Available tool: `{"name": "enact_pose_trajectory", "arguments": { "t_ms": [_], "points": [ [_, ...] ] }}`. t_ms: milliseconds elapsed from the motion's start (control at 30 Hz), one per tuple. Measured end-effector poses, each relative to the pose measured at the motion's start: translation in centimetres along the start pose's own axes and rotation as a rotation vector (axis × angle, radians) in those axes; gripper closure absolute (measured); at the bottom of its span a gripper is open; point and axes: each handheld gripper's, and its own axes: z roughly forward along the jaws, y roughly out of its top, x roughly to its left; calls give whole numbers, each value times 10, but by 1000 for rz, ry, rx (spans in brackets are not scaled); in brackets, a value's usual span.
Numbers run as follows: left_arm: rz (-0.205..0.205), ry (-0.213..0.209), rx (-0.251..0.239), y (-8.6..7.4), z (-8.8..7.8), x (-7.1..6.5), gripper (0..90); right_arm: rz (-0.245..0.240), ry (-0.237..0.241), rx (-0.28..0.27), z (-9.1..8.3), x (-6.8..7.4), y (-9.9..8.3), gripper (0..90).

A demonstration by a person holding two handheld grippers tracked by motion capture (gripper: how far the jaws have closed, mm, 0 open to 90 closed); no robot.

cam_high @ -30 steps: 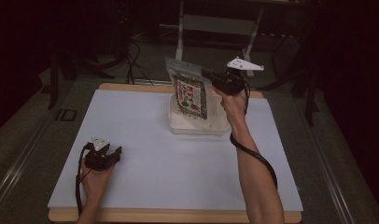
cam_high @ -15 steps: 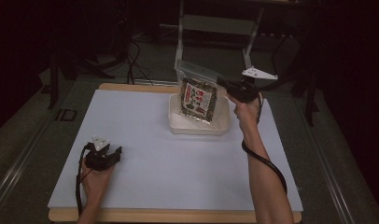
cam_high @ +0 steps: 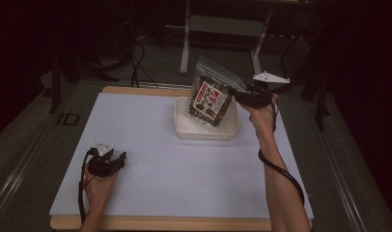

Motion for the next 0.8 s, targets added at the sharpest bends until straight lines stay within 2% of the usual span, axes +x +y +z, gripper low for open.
{"name": "enact_pose_trajectory", "arguments": {
  "t_ms": [33,100,133,233,300,400,467,500,667,800],
  "points": [
    [1,0,1,0,0,0,487,2,-7,2,-1,0,1,312],
    [1,0,1,0,0,0,487,3,-15,3,-2,-1,1,312],
    [0,0,1,0,0,0,487,2,-28,7,-5,-1,3,230],
    [0,0,3,0,0,0,487,-4,-51,9,-10,-2,5,189],
    [0,0,3,0,0,0,487,-8,-56,6,-12,-3,6,189],
    [0,1,3,0,0,0,487,-8,-74,2,-26,-6,7,176],
    [0,2,3,0,0,0,487,8,-90,6,-32,-7,7,176],
    [1,2,4,0,0,0,487,18,-83,3,-35,-7,6,176],
    [1,4,2,0,0,-1,486,15,-73,35,-45,-3,1,179],
    [0,4,2,0,0,0,485,3,-71,86,-50,2,-6,183]
  ]
}}
